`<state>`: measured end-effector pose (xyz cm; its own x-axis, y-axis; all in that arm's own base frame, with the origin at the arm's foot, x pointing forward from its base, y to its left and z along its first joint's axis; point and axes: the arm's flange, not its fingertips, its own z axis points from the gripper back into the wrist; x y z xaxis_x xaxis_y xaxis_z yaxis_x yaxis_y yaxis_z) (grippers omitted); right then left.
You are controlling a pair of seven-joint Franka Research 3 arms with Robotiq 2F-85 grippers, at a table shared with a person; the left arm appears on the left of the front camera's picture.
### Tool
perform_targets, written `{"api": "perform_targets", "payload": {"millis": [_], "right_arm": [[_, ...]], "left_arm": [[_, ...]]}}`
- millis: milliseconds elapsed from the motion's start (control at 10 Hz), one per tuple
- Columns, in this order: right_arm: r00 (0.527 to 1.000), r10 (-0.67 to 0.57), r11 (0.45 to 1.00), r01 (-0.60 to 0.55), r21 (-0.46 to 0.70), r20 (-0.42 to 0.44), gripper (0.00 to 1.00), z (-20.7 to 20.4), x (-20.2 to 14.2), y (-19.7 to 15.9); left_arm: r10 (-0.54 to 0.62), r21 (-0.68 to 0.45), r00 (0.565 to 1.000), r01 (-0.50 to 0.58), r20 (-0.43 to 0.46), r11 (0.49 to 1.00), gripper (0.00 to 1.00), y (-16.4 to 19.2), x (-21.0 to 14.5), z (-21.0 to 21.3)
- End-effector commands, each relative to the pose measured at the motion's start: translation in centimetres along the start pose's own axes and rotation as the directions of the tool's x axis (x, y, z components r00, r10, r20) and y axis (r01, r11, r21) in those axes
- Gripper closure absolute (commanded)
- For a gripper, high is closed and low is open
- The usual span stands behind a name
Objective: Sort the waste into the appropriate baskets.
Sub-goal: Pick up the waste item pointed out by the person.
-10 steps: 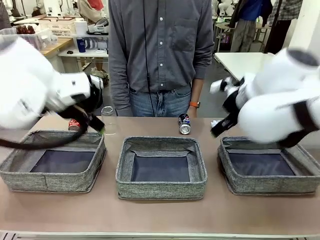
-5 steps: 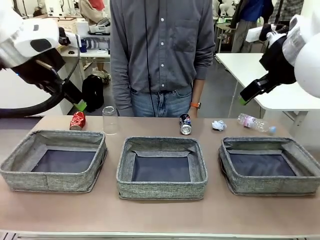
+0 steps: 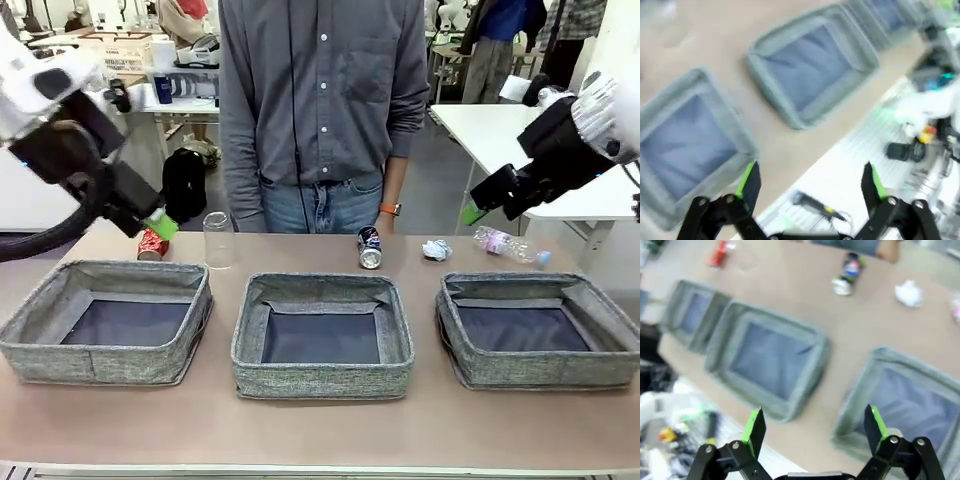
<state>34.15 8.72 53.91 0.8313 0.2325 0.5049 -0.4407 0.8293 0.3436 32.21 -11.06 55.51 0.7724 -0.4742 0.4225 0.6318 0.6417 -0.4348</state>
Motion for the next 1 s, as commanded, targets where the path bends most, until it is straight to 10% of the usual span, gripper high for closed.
{"api": "perform_targets", "payload": {"millis": [0,300,600,900], "right_arm": [[0.944,-0.32,0.777,0.313,0.546,-0.086,0.0,3.4,-0.6,-2.1],[0.903,-0.423,0.616,0.345,0.708,-0.072,0.0,3.4,-2.0,-4.0],[0.891,-0.454,0.639,0.338,0.691,-0.016,0.0,3.3,-2.7,-5.1],[0.887,-0.458,0.607,0.356,0.71,-0.054,0.0,4.1,-2.6,-5.5]], "left_arm": [[0.128,-0.468,0.992,-0.104,0.02,0.878,0.0,3.1,-1.2,1.9],[0.286,-0.685,0.944,-0.098,0.167,0.722,0.0,5.3,-2.7,1.4],[0.45,-0.7,0.864,-0.178,0.225,0.692,0.0,6.3,-4.3,2.3],[0.412,-0.714,0.885,-0.144,0.217,0.685,0.0,7.9,-4.2,2.5]]}}
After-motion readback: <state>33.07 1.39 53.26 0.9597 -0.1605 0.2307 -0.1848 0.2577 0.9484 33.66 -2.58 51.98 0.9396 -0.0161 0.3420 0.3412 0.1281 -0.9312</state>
